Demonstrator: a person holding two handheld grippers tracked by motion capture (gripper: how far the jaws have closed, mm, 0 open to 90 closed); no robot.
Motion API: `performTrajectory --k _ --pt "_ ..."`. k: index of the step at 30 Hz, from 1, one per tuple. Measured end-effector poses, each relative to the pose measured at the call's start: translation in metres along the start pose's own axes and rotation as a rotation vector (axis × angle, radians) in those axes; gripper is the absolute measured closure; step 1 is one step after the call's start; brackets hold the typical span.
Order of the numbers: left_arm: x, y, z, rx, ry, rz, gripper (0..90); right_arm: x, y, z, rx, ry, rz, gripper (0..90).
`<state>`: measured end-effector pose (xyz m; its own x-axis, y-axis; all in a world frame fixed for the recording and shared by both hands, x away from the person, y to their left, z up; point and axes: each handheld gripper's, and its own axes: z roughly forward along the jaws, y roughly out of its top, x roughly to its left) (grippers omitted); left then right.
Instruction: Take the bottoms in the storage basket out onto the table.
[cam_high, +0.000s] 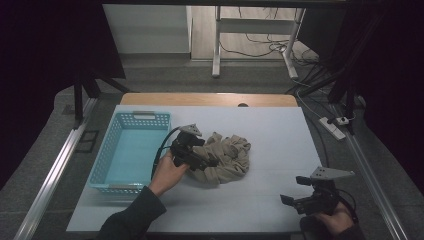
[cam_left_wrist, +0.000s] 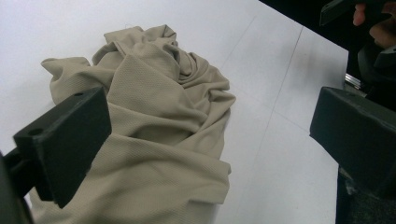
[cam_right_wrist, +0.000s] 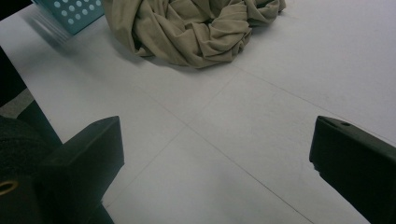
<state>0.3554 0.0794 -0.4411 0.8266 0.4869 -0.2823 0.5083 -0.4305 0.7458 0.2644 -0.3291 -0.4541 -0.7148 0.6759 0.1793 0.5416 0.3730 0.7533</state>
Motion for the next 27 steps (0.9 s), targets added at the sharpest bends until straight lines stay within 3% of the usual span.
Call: performTrajectory --k 27 --pt "-0.004 -0.016 -0.017 -0.032 -0.025 -0.034 0.0 0.0 0.0 -0.001 -0.006 0.004 -0.003 2.3"
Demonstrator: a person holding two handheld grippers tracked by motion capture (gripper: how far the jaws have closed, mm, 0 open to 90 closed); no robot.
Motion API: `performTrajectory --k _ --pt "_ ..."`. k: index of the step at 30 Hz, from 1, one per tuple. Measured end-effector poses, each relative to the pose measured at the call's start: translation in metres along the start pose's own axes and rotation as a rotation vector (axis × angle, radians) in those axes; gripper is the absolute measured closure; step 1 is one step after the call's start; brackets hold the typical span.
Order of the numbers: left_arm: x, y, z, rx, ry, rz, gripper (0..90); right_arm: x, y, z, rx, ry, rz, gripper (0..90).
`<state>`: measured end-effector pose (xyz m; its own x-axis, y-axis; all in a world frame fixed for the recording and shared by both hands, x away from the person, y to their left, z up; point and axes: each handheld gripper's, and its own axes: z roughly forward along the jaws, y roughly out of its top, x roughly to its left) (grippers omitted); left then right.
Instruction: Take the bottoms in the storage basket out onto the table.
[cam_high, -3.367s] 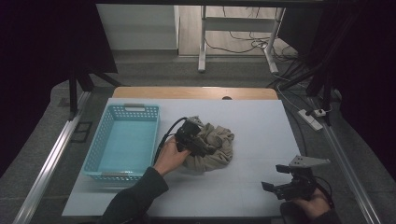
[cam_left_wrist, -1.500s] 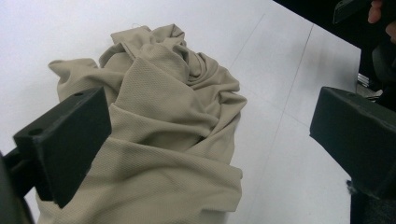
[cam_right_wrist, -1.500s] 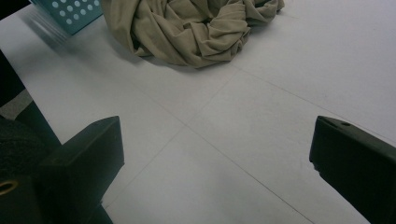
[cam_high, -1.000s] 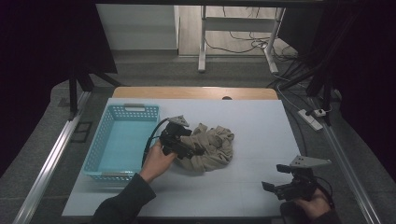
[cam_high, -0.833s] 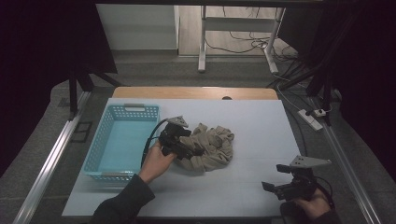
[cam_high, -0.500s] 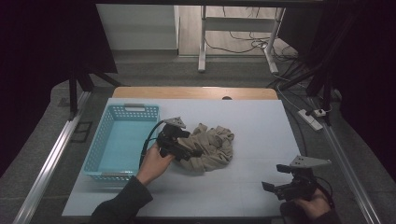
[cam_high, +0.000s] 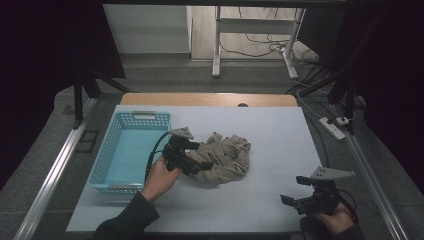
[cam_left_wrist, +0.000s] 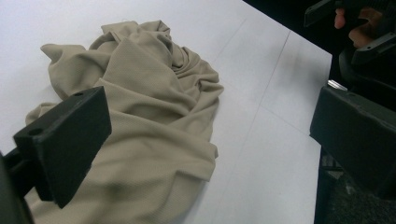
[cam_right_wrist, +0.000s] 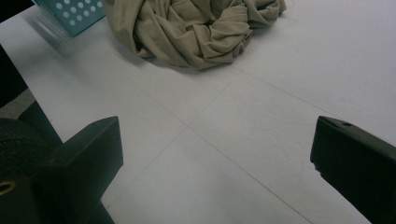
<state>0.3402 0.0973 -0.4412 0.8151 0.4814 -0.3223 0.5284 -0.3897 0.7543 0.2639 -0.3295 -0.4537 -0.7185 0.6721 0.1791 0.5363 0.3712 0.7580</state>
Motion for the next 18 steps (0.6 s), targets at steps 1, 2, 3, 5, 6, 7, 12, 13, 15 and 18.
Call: performTrajectory --k 1,2,3,5,6,7,12,13,15,18 --pt "0.0 0.0 -0.001 0.0 0.001 -0.001 0.0 0.0 0.0 0.0 -0.002 -0.002 0.0 2.2" --pt "0.0 -0.001 -0.001 -0.001 0.002 -0.002 0.0 0.0 0.0 0.0 -0.002 -0.002 -0.001 2.2" --pt "-0.001 -0.001 -0.002 -0.001 0.002 -0.002 0.0 0.0 0.0 0.0 -0.003 -0.002 -0.001 2.3" --pt "-0.001 -0.002 -0.003 -0.003 0.002 -0.004 0.0 0.0 0.0 0.0 -0.003 -0.002 -0.001 2.2" --pt "-0.001 -0.002 -0.004 -0.009 -0.003 -0.008 0.0 0.0 0.0 0.0 -0.004 -0.002 -0.002 2.2" --pt "-0.001 -0.003 -0.004 -0.013 -0.005 -0.011 0.0 0.0 0.0 0.0 -0.004 -0.002 -0.002 2.2" --pt "-0.001 -0.006 -0.008 -0.03 -0.007 -0.017 0.0 0.001 0.0 0.0 -0.003 -0.001 -0.004 2.2" --pt "-0.001 -0.006 -0.008 -0.033 -0.006 -0.021 0.0 0.001 0.0 0.0 -0.002 0.0 -0.004 2.2" --pt "-0.002 -0.008 -0.01 -0.036 -0.005 -0.022 0.0 0.001 0.0 0.0 0.0 0.001 -0.005 2.2" --pt "-0.003 -0.01 -0.011 -0.036 -0.003 -0.022 0.0 0.001 0.0 0.0 0.001 0.001 -0.006 2.2"
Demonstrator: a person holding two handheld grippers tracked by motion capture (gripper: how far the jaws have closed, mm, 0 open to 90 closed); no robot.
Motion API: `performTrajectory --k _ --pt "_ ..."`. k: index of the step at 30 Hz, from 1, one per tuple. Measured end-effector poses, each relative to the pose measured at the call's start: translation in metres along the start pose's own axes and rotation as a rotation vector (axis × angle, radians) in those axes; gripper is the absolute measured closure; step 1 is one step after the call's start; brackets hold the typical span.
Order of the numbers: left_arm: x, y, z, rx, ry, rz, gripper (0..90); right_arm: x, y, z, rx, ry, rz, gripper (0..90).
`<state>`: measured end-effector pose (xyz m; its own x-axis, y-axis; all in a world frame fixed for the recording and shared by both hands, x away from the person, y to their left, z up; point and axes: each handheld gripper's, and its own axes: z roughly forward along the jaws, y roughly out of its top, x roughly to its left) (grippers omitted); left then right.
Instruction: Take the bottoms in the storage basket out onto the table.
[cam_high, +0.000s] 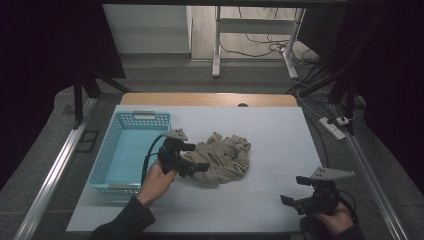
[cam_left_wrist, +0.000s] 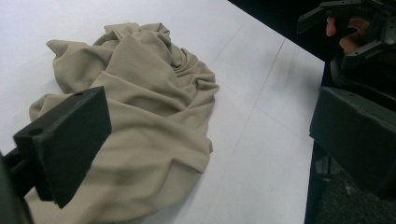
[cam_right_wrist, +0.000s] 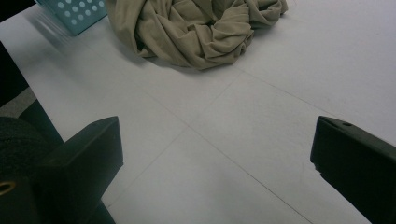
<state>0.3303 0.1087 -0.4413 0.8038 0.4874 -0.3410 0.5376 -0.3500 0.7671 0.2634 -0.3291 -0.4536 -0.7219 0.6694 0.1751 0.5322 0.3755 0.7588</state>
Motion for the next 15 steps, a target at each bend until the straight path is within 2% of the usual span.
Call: performTrajectory --k 10,15 --pt "-0.005 -0.0069 -0.0031 0.022 0.0 0.006 0.0 0.0004 0.0 0.0002 0.001 -0.005 -0.001 2.2" --pt "-0.0076 -0.0086 -0.0069 0.015 0.005 0.003 0.0 0.0006 0.0001 0.0002 0.004 -0.009 -0.004 2.2"
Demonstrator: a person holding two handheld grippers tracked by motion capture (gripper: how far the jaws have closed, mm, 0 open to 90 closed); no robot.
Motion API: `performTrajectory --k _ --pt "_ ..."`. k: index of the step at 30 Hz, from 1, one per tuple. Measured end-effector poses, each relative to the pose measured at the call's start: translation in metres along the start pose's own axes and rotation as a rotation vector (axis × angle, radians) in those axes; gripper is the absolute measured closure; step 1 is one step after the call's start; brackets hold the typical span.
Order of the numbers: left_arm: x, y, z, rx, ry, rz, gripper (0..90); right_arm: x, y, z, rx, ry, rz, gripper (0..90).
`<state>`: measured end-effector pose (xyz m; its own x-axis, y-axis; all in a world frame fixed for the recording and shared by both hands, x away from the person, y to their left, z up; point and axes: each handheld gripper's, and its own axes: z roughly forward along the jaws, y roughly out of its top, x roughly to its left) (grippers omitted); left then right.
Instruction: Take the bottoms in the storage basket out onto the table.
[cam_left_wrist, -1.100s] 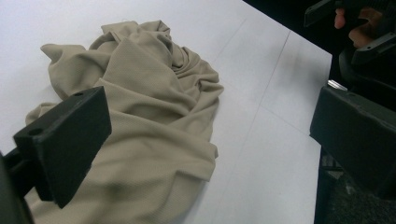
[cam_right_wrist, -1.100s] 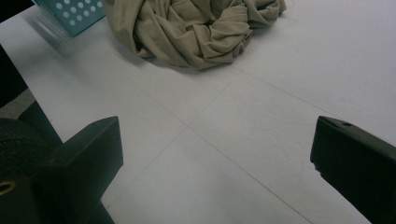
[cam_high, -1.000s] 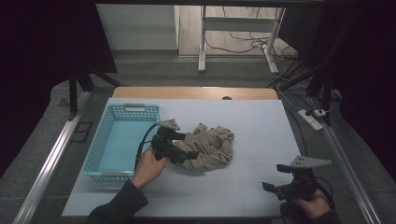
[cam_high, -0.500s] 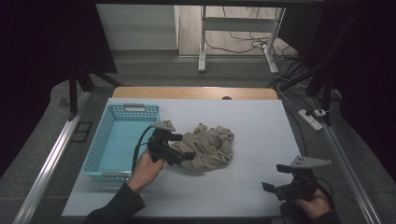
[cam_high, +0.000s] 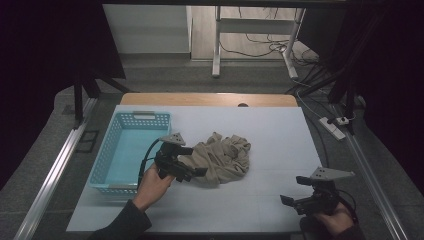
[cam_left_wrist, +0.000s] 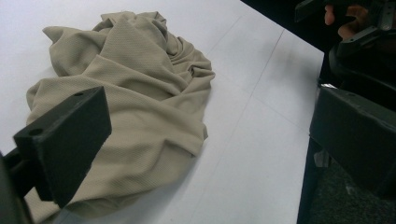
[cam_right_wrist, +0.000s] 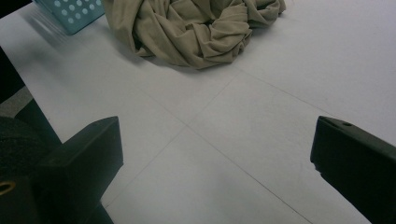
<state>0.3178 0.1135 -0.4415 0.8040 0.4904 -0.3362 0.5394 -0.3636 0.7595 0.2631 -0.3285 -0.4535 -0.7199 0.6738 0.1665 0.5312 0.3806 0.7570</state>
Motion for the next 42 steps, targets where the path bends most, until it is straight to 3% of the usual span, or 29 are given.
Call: performTrajectory --k 6,21,36,42 --pt "-0.001 -0.003 -0.003 -0.009 -0.003 -0.015 0.0 0.0 0.0 0.0 -0.001 -0.003 -0.002 2.3" --pt "-0.006 -0.014 -0.011 0.012 0.036 0.008 0.0 0.001 0.0 0.0 0.002 -0.004 -0.003 2.2" --pt "-0.007 -0.023 -0.023 0.001 0.047 -0.006 0.5 0.001 0.001 0.001 -0.001 -0.005 -0.003 2.2" --pt "-0.008 -0.03 -0.027 -0.001 0.077 -0.014 0.7 0.001 0.001 0.001 0.001 -0.006 -0.004 2.2"
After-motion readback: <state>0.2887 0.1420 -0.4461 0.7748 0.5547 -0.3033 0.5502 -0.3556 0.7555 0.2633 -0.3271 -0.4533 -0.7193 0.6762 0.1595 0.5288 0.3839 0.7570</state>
